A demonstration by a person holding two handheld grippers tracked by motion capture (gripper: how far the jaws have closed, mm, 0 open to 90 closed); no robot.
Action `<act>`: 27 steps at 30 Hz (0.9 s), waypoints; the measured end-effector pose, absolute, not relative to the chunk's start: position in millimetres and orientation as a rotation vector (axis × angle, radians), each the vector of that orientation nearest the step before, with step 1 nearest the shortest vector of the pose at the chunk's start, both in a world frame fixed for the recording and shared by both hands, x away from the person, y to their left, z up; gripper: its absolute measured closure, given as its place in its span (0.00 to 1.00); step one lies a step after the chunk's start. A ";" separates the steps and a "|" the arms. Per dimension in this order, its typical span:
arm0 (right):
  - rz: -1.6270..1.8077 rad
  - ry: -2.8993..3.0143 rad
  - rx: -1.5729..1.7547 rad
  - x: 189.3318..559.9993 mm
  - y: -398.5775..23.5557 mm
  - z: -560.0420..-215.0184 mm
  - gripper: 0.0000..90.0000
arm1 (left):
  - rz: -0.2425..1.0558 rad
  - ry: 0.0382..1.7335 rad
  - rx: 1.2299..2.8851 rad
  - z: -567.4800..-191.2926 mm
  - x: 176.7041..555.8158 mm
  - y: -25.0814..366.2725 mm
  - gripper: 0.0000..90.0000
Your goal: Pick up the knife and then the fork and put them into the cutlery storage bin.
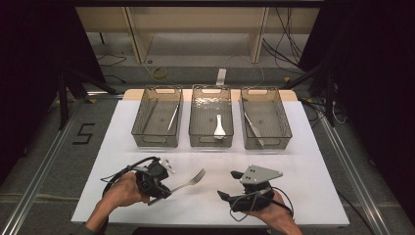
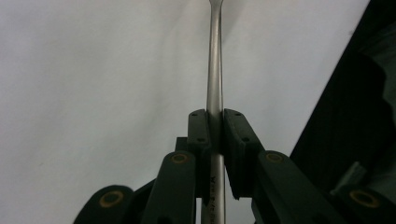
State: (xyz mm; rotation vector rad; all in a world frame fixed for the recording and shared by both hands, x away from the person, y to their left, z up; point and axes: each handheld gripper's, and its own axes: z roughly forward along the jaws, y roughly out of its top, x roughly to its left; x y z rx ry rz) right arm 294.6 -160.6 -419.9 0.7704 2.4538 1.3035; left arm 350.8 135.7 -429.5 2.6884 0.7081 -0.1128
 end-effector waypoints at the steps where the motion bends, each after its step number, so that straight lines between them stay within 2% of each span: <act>1: 1.296 2.464 0.749 293.2 -156.5 -420.9 0.31 | -0.117 0.698 2.695 -429.2 350.9 131.9 0.90; 11: 1.174 2.557 0.527 284.2 -123.4 -430.6 0.32 | -0.172 0.581 2.737 -424.5 349.4 93.0 0.90; 17: 1.109 2.575 0.444 286.6 -113.6 -436.4 0.40 | -0.196 0.532 2.748 -420.7 347.3 76.2 0.90; 27: 0.954 2.602 0.289 292.0 -95.7 -451.4 0.58 | -0.218 0.496 2.768 -416.1 344.9 69.4 0.90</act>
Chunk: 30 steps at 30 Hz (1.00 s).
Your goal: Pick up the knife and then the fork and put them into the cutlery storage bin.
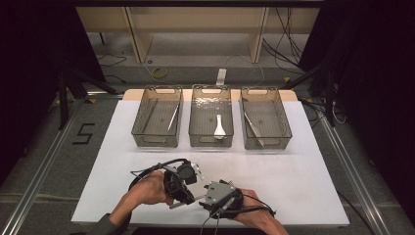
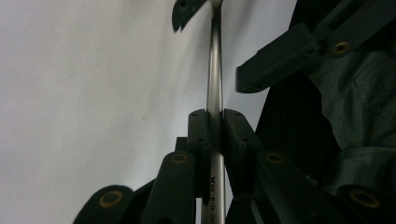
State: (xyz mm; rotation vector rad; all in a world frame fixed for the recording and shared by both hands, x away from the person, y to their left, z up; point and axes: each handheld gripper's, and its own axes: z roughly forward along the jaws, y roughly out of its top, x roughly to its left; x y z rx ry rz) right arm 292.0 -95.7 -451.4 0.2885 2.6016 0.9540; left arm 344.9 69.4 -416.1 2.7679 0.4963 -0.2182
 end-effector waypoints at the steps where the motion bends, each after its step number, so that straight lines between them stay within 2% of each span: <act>1: 0.940 2.604 0.278 291.7 -94.6 -452.6 0.60 | -0.226 0.498 2.771 -416.0 344.2 69.1 0.90; 8: 0.856 2.585 0.202 288.4 -88.6 -457.4 0.70 | -0.258 0.460 2.780 -415.6 344.4 68.8 0.90; 14: 0.797 2.585 0.126 289.7 -88.8 -457.8 0.85 | -0.276 0.459 2.771 -413.2 344.7 70.0 0.90; 21: 0.754 2.566 0.016 284.7 -85.1 -464.8 0.95 | -0.290 0.492 2.726 -412.2 345.8 72.0 0.92; 24: 0.751 2.567 -0.007 282.5 -84.5 -467.6 0.97 | -0.305 0.487 2.725 -410.6 346.5 72.9 0.94; 30: 0.746 2.556 -0.038 285.1 -89.3 -464.5 0.98 | -0.321 0.529 2.675 -409.4 350.1 77.1 0.89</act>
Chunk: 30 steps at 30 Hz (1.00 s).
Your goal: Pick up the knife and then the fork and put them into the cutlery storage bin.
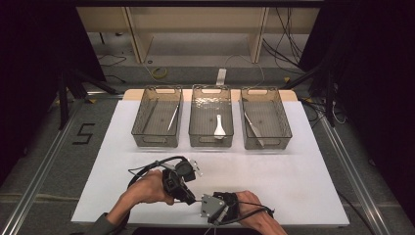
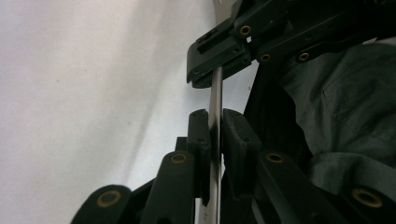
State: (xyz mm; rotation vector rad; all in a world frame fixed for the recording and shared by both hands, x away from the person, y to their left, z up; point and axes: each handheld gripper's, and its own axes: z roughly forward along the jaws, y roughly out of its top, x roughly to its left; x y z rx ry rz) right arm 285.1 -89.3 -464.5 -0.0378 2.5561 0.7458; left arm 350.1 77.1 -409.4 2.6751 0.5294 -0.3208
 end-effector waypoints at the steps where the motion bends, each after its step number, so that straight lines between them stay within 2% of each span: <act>1: 0.749 2.548 -0.022 285.0 -90.2 -464.3 0.98 | -0.316 0.525 2.675 -408.1 351.1 78.8 0.87; 8: 0.725 2.565 0.105 295.1 -105.2 -464.3 0.98 | -0.188 0.627 2.570 -393.2 351.3 89.7 0.66; 12: 0.724 2.545 0.189 303.8 -117.5 -462.4 0.98 | -0.077 0.665 2.532 -388.7 350.8 97.4 0.49; 14: 0.738 2.533 0.249 308.7 -123.5 -460.3 0.98 | -0.029 0.682 2.491 -387.3 351.0 102.2 0.43; 20: 0.756 2.486 0.383 322.2 -144.0 -453.3 0.98 | 0.086 0.724 2.361 -384.3 351.5 118.5 0.33; 30: 0.829 2.405 0.621 340.8 -179.0 -438.7 0.98 | 0.203 0.788 2.143 -397.7 350.2 149.8 0.25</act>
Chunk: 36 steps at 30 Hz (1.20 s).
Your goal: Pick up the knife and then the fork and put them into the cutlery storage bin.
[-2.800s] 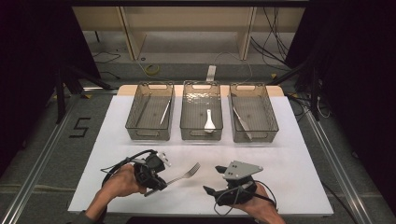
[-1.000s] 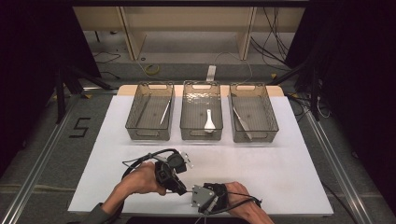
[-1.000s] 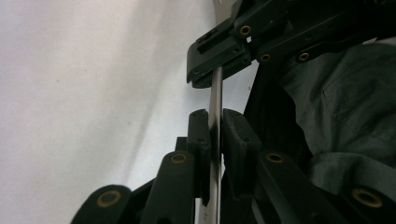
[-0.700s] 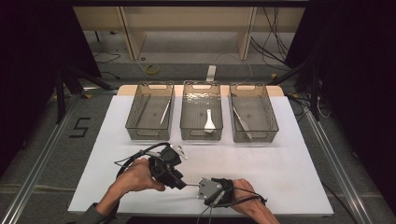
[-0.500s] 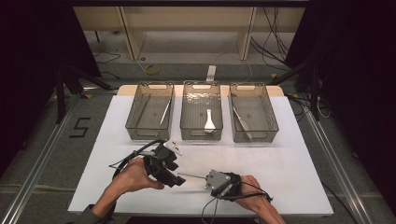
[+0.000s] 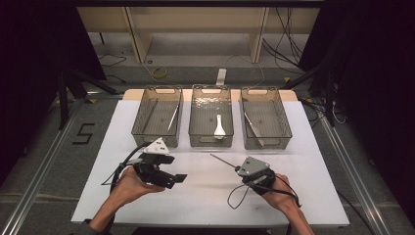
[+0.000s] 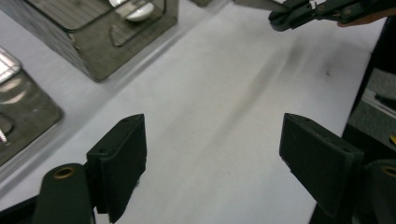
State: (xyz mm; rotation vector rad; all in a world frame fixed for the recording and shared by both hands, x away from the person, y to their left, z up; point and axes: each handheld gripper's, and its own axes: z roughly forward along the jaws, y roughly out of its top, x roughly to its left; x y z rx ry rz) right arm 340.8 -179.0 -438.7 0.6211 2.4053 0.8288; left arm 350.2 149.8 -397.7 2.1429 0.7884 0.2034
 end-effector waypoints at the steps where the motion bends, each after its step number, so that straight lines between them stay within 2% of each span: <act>1: 0.840 2.401 0.634 342.3 -181.9 -437.2 0.98 | 0.213 0.802 2.124 -399.8 349.7 153.9 0.26; 10: 0.923 2.342 0.761 354.5 -200.2 -424.7 0.98 | 0.219 0.886 2.018 -418.3 346.5 186.4 0.21; 20: 1.000 2.266 0.942 382.2 -221.5 -403.3 0.98 | 0.282 0.915 1.945 -417.4 339.5 198.8 0.19; 30: 1.010 2.188 1.142 437.7 -243.6 -376.8 0.98 | 0.309 0.924 1.919 -416.4 333.0 205.3 0.19; 36: 0.996 2.146 1.271 472.3 -253.9 -372.6 0.98 | 0.309 0.930 1.898 -416.1 331.2 206.6 0.18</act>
